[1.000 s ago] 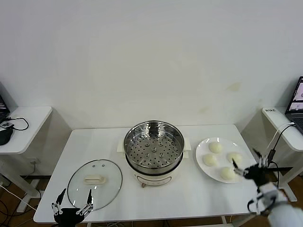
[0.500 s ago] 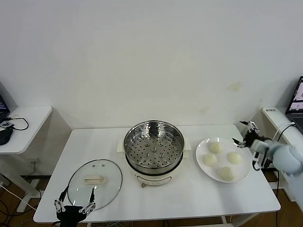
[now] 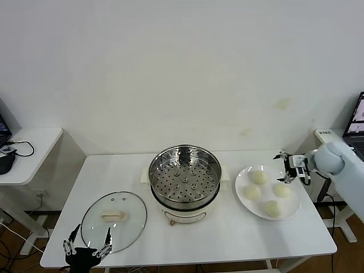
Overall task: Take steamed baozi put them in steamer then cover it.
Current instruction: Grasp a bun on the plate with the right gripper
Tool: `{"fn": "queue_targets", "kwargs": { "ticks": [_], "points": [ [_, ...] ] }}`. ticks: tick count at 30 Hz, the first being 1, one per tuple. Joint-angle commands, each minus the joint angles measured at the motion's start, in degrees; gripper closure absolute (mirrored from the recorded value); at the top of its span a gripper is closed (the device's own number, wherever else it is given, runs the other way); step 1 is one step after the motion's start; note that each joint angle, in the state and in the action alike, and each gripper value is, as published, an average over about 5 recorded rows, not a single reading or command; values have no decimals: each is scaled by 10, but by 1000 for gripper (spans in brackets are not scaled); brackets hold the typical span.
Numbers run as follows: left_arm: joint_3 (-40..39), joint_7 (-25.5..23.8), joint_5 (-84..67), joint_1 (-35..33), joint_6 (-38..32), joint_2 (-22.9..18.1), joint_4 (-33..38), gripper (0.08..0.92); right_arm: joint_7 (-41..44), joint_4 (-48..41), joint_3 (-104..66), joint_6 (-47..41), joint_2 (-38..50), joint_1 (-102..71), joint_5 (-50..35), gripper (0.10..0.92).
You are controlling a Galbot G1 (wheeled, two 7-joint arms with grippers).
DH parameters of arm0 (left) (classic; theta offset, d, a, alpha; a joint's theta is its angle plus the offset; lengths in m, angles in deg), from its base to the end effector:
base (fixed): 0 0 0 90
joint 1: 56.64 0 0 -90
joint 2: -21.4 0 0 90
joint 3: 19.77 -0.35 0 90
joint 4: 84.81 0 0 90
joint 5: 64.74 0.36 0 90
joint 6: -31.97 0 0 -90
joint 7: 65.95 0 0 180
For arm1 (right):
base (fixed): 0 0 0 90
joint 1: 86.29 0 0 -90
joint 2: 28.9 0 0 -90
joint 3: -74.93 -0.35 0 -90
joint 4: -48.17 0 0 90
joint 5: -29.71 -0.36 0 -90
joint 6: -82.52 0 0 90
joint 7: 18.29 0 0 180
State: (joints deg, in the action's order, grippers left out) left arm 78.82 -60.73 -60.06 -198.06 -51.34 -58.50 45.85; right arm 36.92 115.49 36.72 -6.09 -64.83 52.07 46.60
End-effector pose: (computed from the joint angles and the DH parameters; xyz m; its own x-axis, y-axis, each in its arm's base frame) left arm 0.0851 0.0604 -0.2775 -0.9600 -0.1196 0.2533 -0.0314 0.9446 0.3268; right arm 0.5088 -0.2427 -0.1775 -0.4604 -0.1428 0.8761 -0.8786 -0.0678 -0.4728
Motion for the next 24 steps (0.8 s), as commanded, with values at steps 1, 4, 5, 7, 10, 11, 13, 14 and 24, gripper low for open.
{"fn": "queue_targets", "kwargs": {
  "ticks": [1, 4, 5, 7, 10, 11, 13, 14, 24],
  "points": [
    [7, -1, 2, 0, 1, 0, -3, 177, 55, -151, 113, 19, -92, 93, 9, 202],
    [10, -1, 2, -2, 0, -1, -5, 177, 42, -177, 100, 21, -118, 89, 18, 203],
    [11, -1, 2, -3, 0, -1, -5, 177, 39, -186, 95, 22, -127, 90, 23, 203],
    [12, -1, 3, -3, 0, -2, -4, 177, 33, -207, 88, 24, -142, 91, 34, 203],
    [13, -2, 4, -3, 0, -4, -3, 177, 24, -241, 78, 30, -166, 94, 57, 202],
    [14, -2, 4, -3, 0, -4, -2, 177, 21, -251, 75, 33, -174, 94, 66, 203],
    [17, -2, 4, -4, -1, -5, -1, 177, 15, -272, 67, 37, -190, 95, 85, 203],
    [18, -2, 4, -5, -1, -5, -1, 177, 15, -279, 65, 38, -196, 95, 92, 203],
    [29, -1, 3, -6, -2, -7, -3, 177, 15, -302, 61, 35, -223, 87, 109, 202]
  ]
}}
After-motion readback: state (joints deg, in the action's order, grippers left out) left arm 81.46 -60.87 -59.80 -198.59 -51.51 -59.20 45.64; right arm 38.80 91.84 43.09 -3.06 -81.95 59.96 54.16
